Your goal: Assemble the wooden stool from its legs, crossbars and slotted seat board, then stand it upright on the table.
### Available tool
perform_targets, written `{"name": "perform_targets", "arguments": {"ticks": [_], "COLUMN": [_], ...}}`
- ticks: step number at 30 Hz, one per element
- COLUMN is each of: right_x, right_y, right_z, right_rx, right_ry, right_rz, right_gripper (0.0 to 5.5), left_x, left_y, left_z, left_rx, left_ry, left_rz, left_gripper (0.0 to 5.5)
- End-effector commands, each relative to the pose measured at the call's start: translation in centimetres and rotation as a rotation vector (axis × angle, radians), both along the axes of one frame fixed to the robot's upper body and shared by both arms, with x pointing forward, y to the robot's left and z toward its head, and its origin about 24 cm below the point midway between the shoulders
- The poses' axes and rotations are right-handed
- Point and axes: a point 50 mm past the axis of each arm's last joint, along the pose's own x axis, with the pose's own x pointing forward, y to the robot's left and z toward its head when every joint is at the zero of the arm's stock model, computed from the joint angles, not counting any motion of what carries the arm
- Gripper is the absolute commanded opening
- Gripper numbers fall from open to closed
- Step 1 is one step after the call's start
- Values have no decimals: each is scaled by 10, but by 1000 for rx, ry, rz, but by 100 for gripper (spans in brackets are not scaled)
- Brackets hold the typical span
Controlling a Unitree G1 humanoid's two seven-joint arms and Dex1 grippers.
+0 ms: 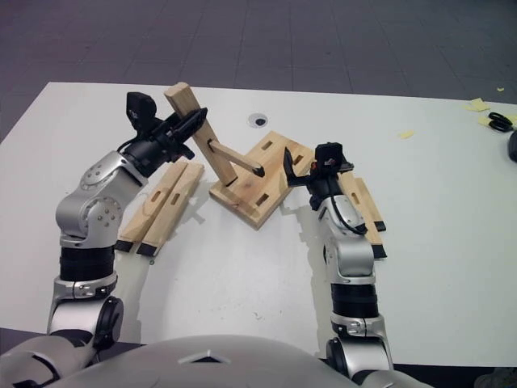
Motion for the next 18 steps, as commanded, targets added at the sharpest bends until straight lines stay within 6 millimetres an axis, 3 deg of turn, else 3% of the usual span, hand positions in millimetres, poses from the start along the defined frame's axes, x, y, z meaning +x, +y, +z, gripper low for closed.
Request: {"name": "perform_targets", "arguments": {"ticks": [1,9,18], "right_x": [1,0,2], "right_y": [-1,-3,-4], "right_z": [2,3,4], "right_rx": [-6,-8,-12], "right_ry": [-8,-6,-8], "right_rz": [-12,-16,-20], "right_gripper": [540,540,540], "left_x": [-15,-42,-48], "left_y": [2,1,-8], "left_z": [-34,-69,-75], "left_rx": [95,117,238], "left_ry": [87,168,176], "left_rz": [59,92,-17], "left_gripper": [103,103,103]}}
